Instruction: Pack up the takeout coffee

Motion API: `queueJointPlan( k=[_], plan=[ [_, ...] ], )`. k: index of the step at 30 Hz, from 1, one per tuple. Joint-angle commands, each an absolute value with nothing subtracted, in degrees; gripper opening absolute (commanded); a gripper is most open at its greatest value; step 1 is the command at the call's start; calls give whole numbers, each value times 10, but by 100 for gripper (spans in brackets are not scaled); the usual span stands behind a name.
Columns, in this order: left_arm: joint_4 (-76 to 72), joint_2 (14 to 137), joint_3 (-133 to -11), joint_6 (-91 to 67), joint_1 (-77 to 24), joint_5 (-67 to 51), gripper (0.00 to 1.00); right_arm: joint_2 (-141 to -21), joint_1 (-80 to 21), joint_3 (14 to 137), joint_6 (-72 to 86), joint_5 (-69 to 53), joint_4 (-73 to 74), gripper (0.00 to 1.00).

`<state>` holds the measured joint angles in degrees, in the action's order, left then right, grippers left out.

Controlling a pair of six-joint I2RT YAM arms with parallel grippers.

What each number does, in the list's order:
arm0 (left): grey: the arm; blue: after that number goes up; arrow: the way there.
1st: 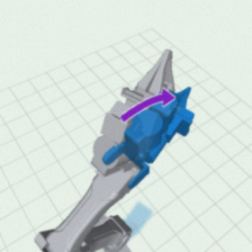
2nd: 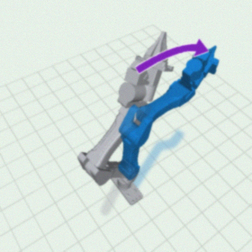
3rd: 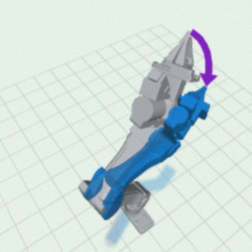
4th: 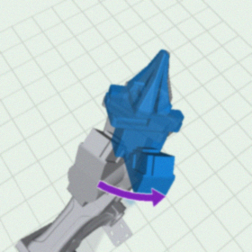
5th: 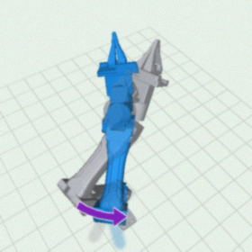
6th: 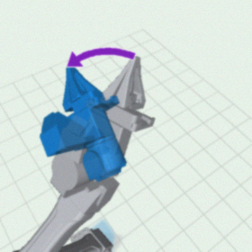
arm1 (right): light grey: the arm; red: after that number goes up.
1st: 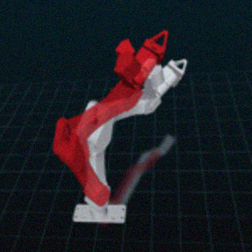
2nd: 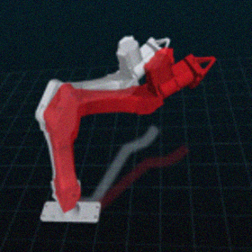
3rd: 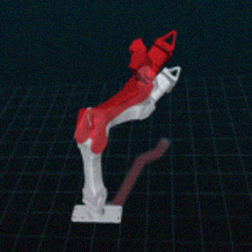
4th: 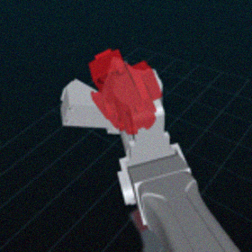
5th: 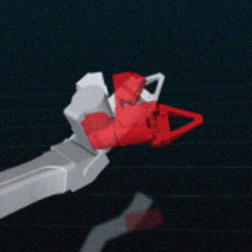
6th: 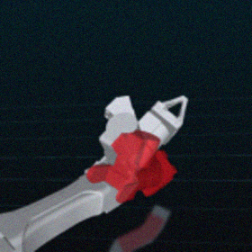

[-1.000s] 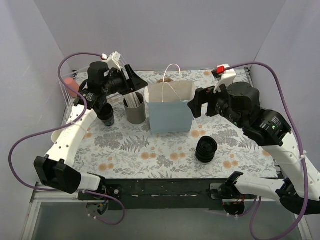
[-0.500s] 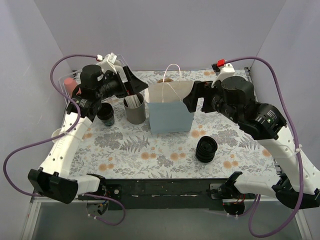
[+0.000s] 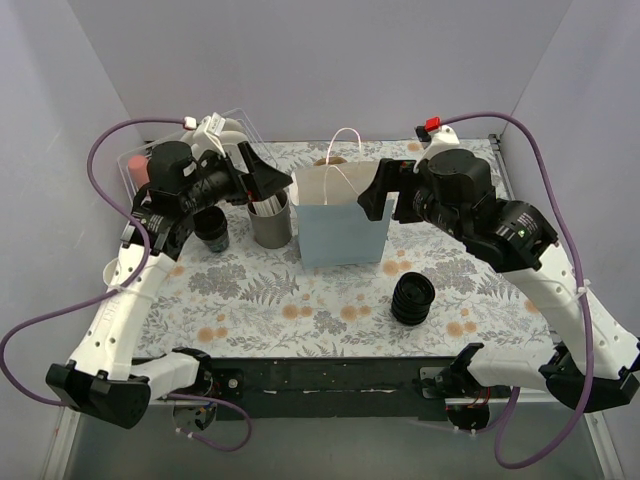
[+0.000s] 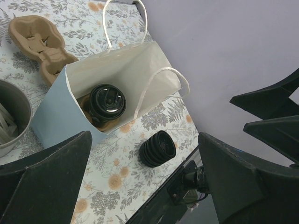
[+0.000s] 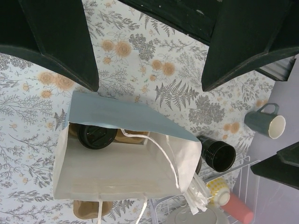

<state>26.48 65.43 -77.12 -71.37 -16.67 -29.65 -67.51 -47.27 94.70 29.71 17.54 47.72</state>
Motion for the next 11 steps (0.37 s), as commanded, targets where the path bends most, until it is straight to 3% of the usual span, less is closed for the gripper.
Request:
queueJointPlan(
  k=[1, 11],
  plan=[
    [256, 631, -762, -712, -169, -306, 98, -679, -471, 948, 313, 177, 452, 98],
    [255, 621, -759, -709, -169, -308, 98, -677, -471, 945, 326, 180, 451, 99]
  ],
)
